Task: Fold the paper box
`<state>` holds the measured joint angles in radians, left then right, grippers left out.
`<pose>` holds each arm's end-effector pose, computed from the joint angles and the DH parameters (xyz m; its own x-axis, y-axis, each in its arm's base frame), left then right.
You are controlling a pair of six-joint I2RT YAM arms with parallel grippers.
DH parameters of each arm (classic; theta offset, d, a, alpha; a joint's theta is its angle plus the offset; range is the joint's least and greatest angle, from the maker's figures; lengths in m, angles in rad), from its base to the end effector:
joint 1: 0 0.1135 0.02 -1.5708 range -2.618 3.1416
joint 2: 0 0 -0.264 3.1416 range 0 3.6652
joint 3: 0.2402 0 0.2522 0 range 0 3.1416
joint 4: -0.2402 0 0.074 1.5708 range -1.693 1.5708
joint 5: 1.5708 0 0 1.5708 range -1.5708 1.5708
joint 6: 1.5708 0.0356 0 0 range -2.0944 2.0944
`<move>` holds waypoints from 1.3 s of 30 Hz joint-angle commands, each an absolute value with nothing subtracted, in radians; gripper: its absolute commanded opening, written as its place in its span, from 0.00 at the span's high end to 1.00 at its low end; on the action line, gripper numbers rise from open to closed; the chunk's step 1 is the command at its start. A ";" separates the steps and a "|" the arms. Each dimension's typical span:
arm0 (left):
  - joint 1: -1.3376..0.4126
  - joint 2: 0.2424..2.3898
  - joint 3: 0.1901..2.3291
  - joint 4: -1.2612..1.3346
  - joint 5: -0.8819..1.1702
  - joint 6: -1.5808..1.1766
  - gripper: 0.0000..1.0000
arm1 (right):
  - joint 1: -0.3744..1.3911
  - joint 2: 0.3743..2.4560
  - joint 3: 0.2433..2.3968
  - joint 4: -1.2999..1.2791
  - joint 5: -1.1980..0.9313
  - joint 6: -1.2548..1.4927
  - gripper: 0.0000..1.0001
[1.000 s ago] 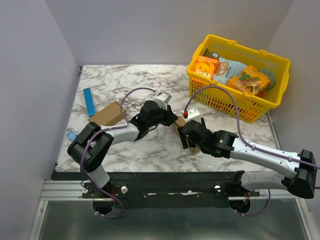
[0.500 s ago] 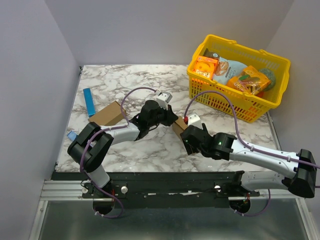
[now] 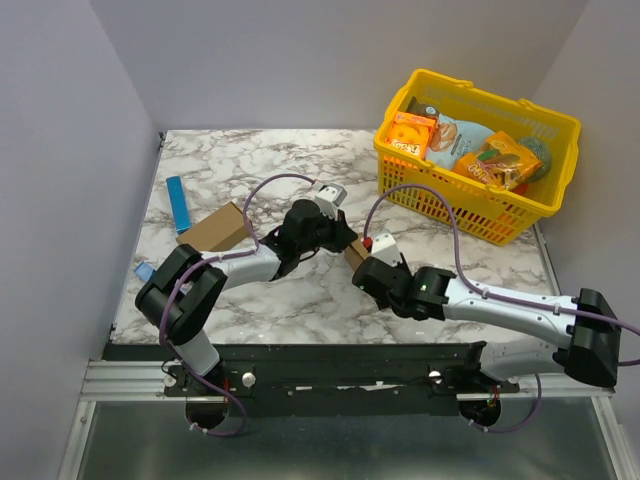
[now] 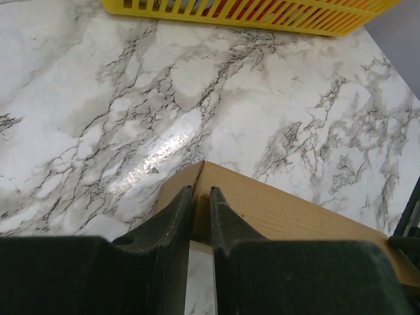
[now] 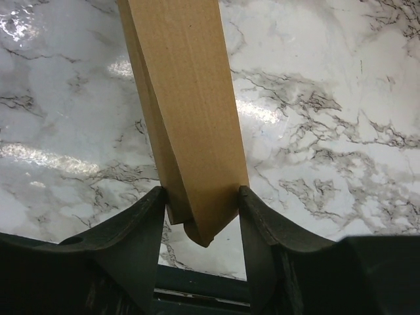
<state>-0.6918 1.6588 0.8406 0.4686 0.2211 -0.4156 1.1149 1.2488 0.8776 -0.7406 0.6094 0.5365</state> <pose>0.2696 -0.2335 0.2014 -0.5567 -0.0504 -0.8292 0.6081 0.6554 -0.4480 0.1205 0.1995 0.2385 -0.6585 -0.3909 -0.6431 -0.3351 0.9174 -0.2146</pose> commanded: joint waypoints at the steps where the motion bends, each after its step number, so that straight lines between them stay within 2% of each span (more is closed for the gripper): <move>1: -0.690 1.701 0.821 0.299 0.163 -0.374 0.77 | 1.147 1.328 0.861 -0.827 0.609 0.661 0.50; 5: -0.692 1.703 0.822 0.299 0.163 -0.374 0.77 | 1.172 1.382 0.868 -0.877 0.650 0.738 0.55; 11: -0.692 1.701 0.821 0.295 0.161 -0.367 0.77 | 1.178 1.427 0.902 -0.933 0.684 0.791 0.55; 14: -0.692 1.700 0.822 0.291 0.164 -0.357 0.77 | 1.180 1.381 0.940 -0.948 0.683 0.776 0.45; 16: -0.692 1.700 0.822 0.288 0.167 -0.350 0.77 | 1.180 1.356 0.966 -0.957 0.675 0.766 0.32; 20: -0.693 1.698 0.828 0.284 0.172 -0.344 0.77 | 1.187 1.331 1.026 -0.985 0.678 0.736 0.26; 28: -0.695 1.703 0.836 0.276 0.175 -0.341 0.77 | 1.236 1.400 1.117 -1.083 0.758 0.762 0.27; 39: -0.696 1.704 0.839 0.273 0.173 -0.339 0.78 | 1.238 1.387 1.051 -0.953 0.712 0.696 0.37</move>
